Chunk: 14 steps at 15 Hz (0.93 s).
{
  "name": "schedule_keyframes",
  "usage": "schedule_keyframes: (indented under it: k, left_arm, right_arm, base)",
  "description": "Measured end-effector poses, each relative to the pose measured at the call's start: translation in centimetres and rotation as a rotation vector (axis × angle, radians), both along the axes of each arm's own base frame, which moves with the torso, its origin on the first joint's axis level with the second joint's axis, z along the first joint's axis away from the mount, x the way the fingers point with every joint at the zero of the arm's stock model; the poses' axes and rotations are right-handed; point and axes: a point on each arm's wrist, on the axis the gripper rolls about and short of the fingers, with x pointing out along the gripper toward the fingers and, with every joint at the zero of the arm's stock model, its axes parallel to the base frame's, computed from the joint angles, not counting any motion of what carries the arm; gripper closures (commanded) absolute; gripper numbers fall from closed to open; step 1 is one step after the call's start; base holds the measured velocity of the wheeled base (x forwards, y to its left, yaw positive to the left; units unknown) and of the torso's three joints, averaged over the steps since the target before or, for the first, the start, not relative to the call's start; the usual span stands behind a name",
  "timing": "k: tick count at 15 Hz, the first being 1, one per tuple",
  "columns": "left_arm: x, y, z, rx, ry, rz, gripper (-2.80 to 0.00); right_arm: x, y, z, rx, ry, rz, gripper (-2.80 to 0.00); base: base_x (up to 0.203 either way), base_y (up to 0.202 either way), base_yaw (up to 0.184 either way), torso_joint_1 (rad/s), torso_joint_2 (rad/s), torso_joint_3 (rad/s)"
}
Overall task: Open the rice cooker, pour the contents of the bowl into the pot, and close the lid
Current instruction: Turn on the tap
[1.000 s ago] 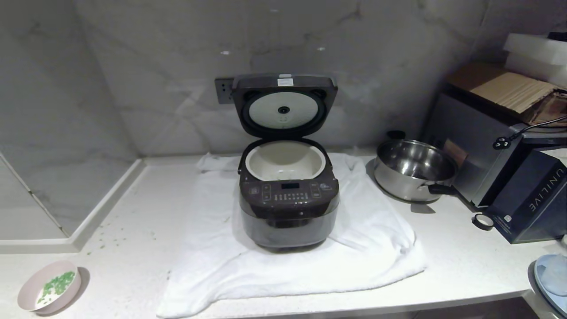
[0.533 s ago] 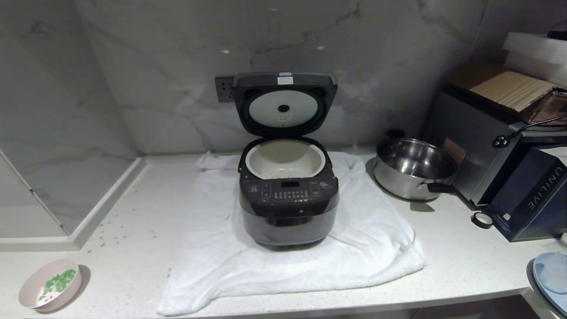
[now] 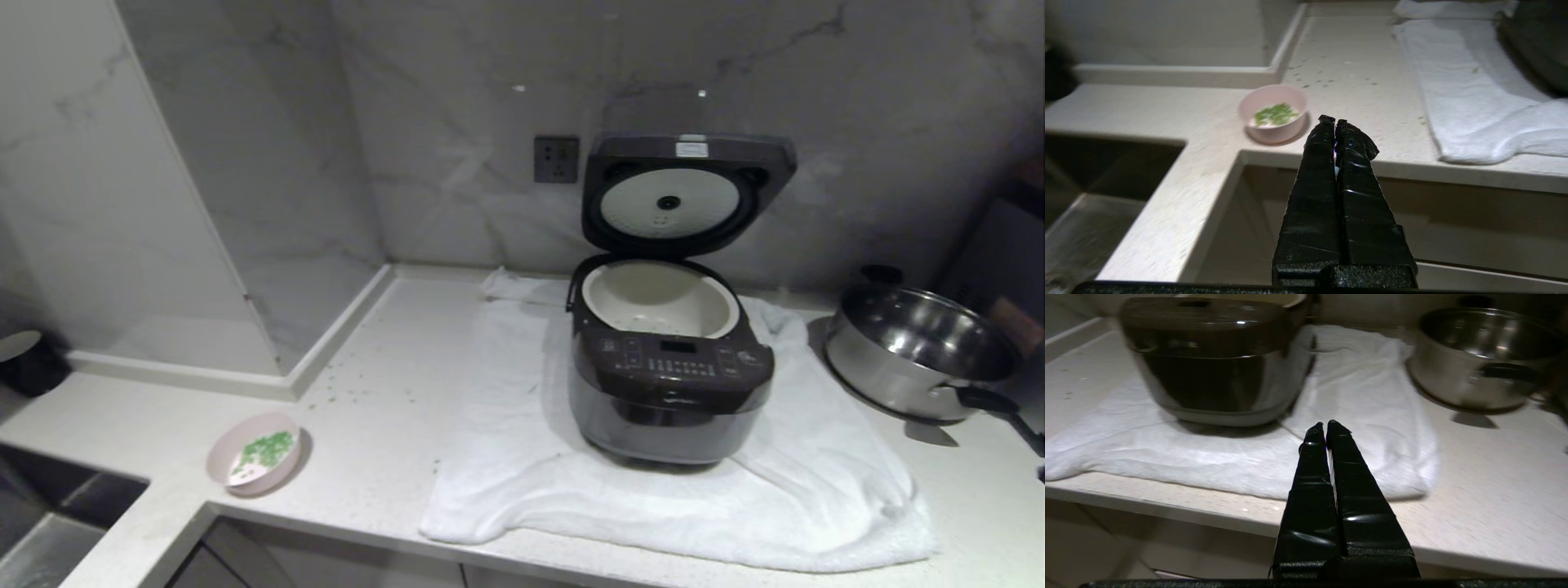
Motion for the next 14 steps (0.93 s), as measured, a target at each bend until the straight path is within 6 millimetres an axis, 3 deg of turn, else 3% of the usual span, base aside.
schedule_keyframes:
  k: [14]
  left_arm:
    - [0.0,0.0,0.0,0.0,0.0,0.0,0.0]
  right_arm:
    - [0.0,0.0,0.0,0.0,0.0,0.0,0.0]
  base:
    - [0.0,-0.007,0.171,0.003,0.0,0.001]
